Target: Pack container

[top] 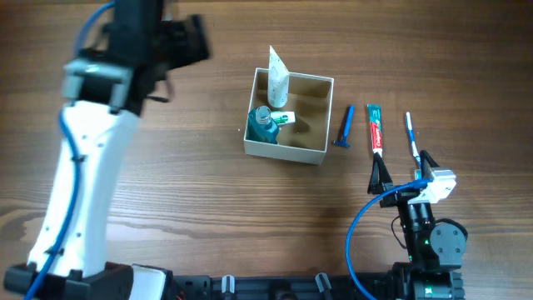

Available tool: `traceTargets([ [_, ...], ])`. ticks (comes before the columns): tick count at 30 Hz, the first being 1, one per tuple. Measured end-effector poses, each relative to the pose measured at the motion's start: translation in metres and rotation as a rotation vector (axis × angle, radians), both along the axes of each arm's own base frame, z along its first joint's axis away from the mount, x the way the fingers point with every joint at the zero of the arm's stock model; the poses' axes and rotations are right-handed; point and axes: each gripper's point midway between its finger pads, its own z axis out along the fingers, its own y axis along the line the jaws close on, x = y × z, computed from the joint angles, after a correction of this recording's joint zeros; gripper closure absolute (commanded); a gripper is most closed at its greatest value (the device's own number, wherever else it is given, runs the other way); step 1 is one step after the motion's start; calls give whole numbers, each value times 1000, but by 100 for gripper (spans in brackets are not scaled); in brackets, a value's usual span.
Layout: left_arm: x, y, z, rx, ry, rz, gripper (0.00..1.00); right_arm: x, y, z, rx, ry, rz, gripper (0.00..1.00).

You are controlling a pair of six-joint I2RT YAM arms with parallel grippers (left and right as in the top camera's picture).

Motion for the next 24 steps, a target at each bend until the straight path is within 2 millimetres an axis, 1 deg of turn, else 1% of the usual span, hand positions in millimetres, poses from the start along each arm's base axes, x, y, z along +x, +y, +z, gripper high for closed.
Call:
traceTargets([
  [1,-5,22,-4,-10,25,79,0,0,0,0,0,0,0,0],
  [2,-8,38,-7,-18,45,138,0,0,0,0,0,0,0,0],
  [4,-24,80,-18,-47,107,300,0,0,0,0,0,0,0,0],
  [6,-39,109,-26,-71,150,419,0,0,0,0,0,0,0,0],
  [10,-69,157,-38,-100,226,609,0,0,0,0,0,0,0,0],
  [13,-86,182,-48,-111,283,700,0,0,0,0,0,0,0,0],
  [16,-100,203,-60,-127,338,774,0,0,0,0,0,0,0,0],
  [19,-106,215,-68,-144,367,814,0,0,0,0,0,0,0,0],
  [24,-109,222,-72,-155,378,837,0,0,0,0,0,0,0,0],
])
